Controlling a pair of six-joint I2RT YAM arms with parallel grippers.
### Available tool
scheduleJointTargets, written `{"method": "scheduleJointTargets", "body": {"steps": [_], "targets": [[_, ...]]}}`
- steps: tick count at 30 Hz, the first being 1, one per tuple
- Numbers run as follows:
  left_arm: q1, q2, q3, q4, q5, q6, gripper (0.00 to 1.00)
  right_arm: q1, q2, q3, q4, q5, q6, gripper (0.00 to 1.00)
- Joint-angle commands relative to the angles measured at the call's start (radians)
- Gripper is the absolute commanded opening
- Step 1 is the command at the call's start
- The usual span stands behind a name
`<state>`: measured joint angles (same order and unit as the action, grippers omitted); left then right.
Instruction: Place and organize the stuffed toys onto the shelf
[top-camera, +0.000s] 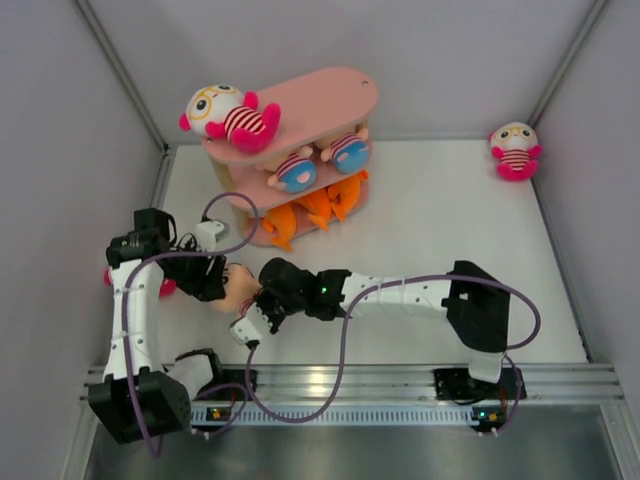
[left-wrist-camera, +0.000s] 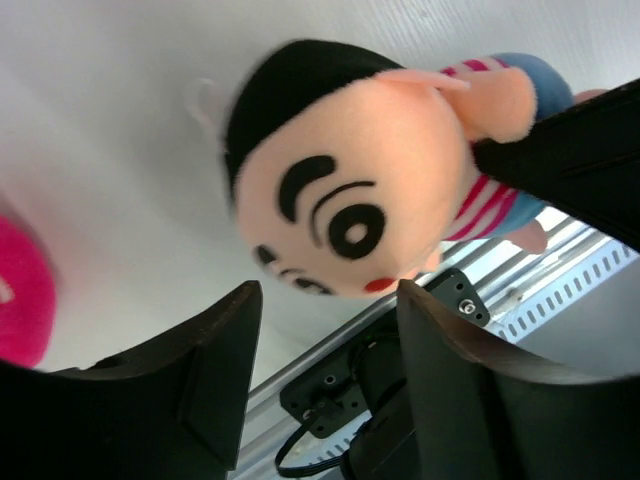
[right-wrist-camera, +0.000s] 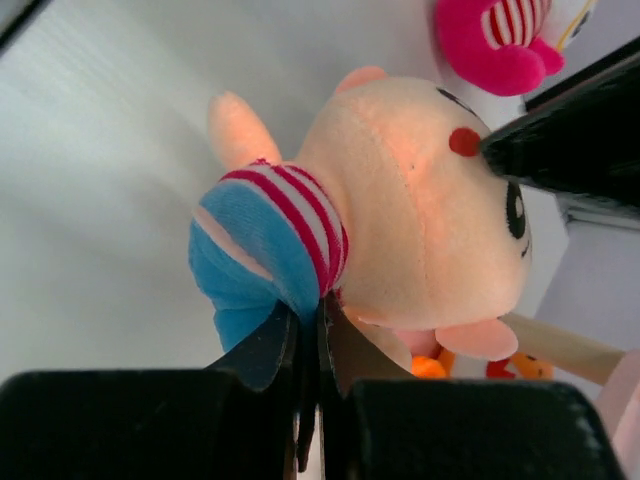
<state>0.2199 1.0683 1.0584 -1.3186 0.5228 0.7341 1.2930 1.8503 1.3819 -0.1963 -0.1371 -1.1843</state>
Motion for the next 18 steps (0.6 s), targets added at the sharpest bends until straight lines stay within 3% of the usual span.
{"method": "scheduleJointTargets", "body": {"steps": [1, 6, 12, 18], "targets": [[-0.005, -0.016, 0.104, -0.06, -0.062, -0.11, 0.63, -0.01, -0.114, 0.048, -0.098, -0.068, 0.103, 0.0], [-0.005, -0.125, 0.188, -0.054, -0.133, -0.159, 0.97, -0.086, -0.235, 0.06, -0.219, -0.163, 0.205, 0.0], [-0.005, -0.169, 0.247, -0.054, -0.227, -0.21, 0.98, -0.13, -0.293, 0.135, -0.267, -0.04, 0.163, 0.02], [-0.004, -0.159, 0.23, -0.05, -0.242, -0.228, 0.98, -0.143, -0.099, 0.485, -0.512, 0.08, 0.085, 0.03]]}}
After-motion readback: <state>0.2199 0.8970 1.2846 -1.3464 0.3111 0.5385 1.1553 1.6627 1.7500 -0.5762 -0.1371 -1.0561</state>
